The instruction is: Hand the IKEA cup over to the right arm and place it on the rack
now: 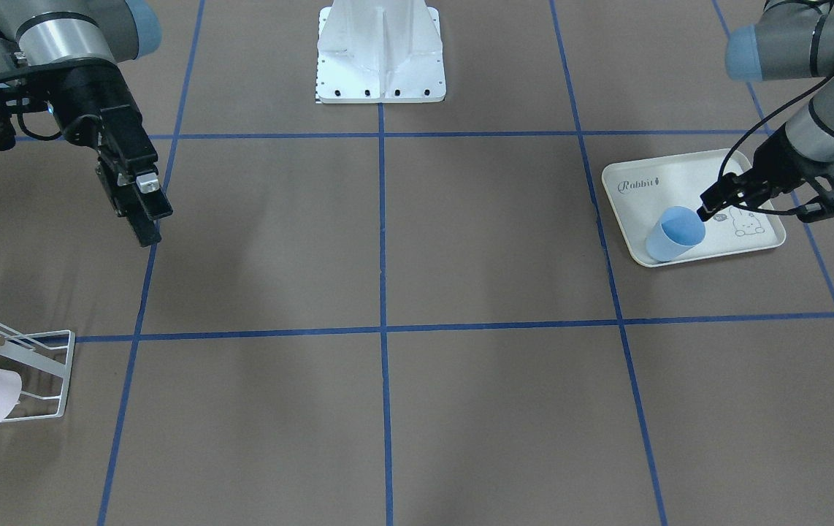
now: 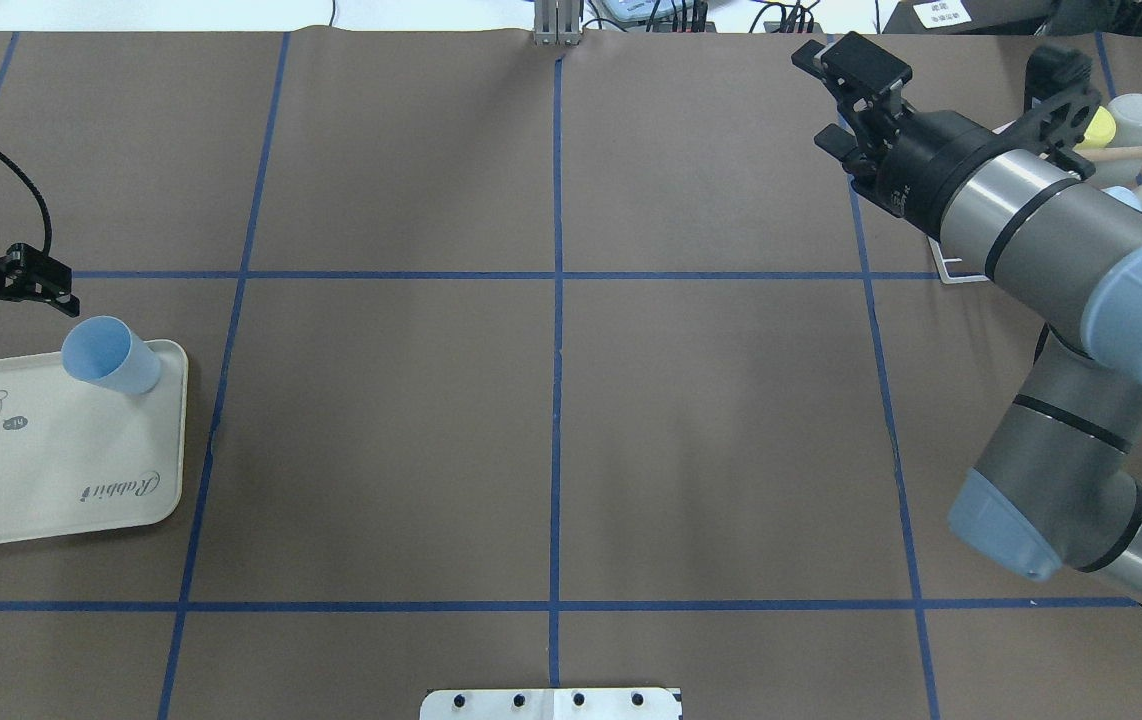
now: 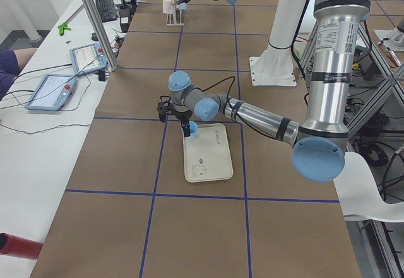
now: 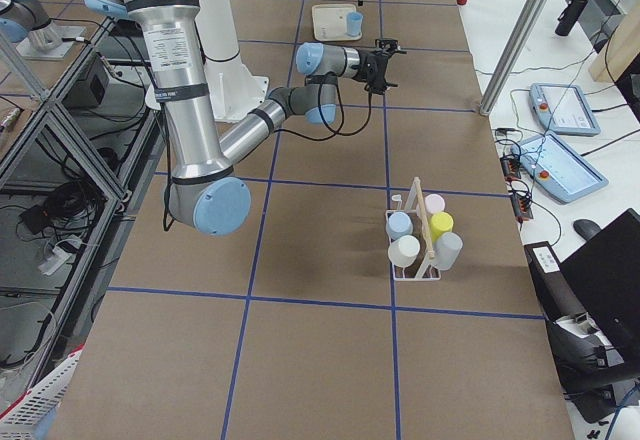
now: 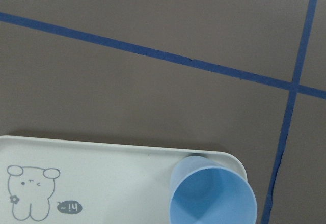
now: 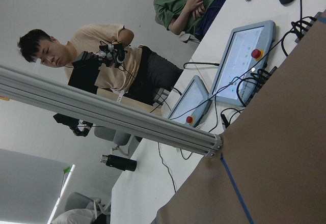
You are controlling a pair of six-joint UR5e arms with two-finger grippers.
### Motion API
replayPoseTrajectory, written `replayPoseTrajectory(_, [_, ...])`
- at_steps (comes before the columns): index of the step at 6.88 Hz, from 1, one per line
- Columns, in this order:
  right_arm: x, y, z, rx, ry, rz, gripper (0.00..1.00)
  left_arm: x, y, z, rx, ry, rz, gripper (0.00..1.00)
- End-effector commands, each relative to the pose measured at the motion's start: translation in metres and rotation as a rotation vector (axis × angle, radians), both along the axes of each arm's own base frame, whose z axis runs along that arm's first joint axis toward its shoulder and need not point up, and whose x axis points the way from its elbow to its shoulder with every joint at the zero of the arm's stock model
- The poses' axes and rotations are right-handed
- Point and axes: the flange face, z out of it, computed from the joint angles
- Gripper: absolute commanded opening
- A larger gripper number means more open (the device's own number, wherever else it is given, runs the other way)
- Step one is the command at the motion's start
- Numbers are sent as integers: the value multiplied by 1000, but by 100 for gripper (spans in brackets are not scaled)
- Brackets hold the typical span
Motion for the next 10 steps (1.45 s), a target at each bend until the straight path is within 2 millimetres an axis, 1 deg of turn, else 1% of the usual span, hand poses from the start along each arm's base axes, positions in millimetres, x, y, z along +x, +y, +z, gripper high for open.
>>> replayPoseTrajectory(1, [-12, 3, -9, 5, -20, -19, 100, 4, -5, 14, -17, -10, 3, 100])
replayPoseTrajectory(2, [-15, 2, -7, 1, -15, -20, 100, 7, -4, 18, -24, -13, 8, 100])
replayPoseTrajectory(4, [-19, -1, -8, 2, -14, -22, 100, 10, -3, 20, -28, -16, 14, 100])
replayPoseTrajectory(6, [-19, -1, -8, 2, -14, -22, 100, 26, 4, 23, -31, -22, 46, 100])
replayPoseTrajectory(8, [-20, 0, -7, 1, -10, -23, 100, 37, 10, 27, -32, -30, 68, 100])
replayPoseTrajectory(9, [-21, 0, -7, 1, -10, -25, 100, 38, 10, 29, -35, -33, 69, 100])
replayPoseTrajectory(10, [-21, 0, -7, 2, -9, -23, 100, 43, 14, 31, -39, -38, 79, 74])
